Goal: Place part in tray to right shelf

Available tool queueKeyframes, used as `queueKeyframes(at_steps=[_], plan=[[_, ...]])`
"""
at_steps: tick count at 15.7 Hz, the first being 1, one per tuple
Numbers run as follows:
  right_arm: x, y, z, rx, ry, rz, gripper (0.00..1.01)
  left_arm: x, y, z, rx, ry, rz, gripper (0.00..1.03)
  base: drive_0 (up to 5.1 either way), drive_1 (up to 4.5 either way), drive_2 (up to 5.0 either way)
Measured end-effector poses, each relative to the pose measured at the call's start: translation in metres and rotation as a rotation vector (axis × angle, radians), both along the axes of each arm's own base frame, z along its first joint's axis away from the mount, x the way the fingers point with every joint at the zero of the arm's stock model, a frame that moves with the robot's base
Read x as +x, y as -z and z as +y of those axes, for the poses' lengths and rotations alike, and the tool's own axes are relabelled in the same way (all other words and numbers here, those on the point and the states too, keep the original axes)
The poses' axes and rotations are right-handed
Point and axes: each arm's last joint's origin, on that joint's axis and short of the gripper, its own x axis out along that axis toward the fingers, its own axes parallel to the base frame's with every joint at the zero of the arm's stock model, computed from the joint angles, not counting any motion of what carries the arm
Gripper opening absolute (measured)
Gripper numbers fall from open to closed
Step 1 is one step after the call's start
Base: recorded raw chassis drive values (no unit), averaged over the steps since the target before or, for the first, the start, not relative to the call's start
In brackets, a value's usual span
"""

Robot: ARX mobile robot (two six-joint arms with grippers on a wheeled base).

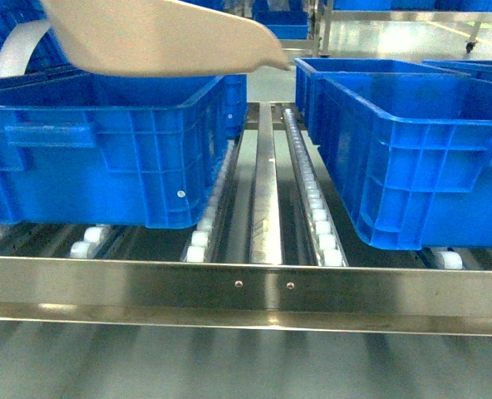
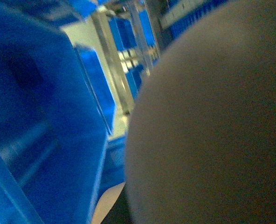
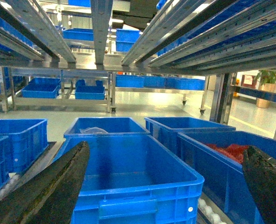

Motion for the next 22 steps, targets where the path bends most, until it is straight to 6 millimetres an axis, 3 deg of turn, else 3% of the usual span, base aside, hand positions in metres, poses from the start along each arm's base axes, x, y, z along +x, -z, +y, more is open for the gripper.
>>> queueKeyframes(at_steps=[2, 5, 10, 17, 19, 20, 21, 22], plan=[[0.0, 0.0, 0.0, 0.0, 0.0, 0.0, 0.98, 0.002, -0.019, 0.018, 0.09, -0.224, 0.049, 0.13, 0.0, 0.0, 0.0], [0.0, 0.0, 0.0, 0.0, 0.0, 0.0, 0.98, 0.006, -0.054, 0.022, 0.257, -0.454, 0.023, 0.13, 0.0, 0.0, 0.0], [0.0, 0.0, 0.0, 0.0, 0.0, 0.0, 0.98, 0.005, -0.066, 0.019, 0.439, -0.524, 0.051, 0.13, 0.0, 0.0, 0.0], [0.0, 0.0, 0.0, 0.0, 0.0, 0.0, 0.98, -0.005, -0.079, 0.008, 0.445, -0.515, -0.024, 0.13, 0.0, 0.0, 0.0], [0.0, 0.0, 0.0, 0.0, 0.0, 0.0, 0.98, -0.017, -0.078, 0.0, 0.426, -0.418, -0.225, 0.13, 0.0, 0.0, 0.0], [0.001, 0.001, 0.0, 0.002, -0.015, 0.021, 0.97, -0.018, -0.08, 0.002, 0.53, -0.312, -0.159, 0.13, 0.0, 0.0, 0.0], [0.0, -0.002, -0.004, -0.017, -0.133, 0.154, 0.85, -0.031, -0.076, 0.008, 0.796, -0.112, -0.01, 0.13, 0.0, 0.0, 0.0], [-0.009, 0.0, -0.009, 0.01, -0.217, 0.221, 0.72, -0.056, -0.057, 0.012, 0.989, 0.018, 0.09, 0.13, 0.0, 0.0, 0.0]])
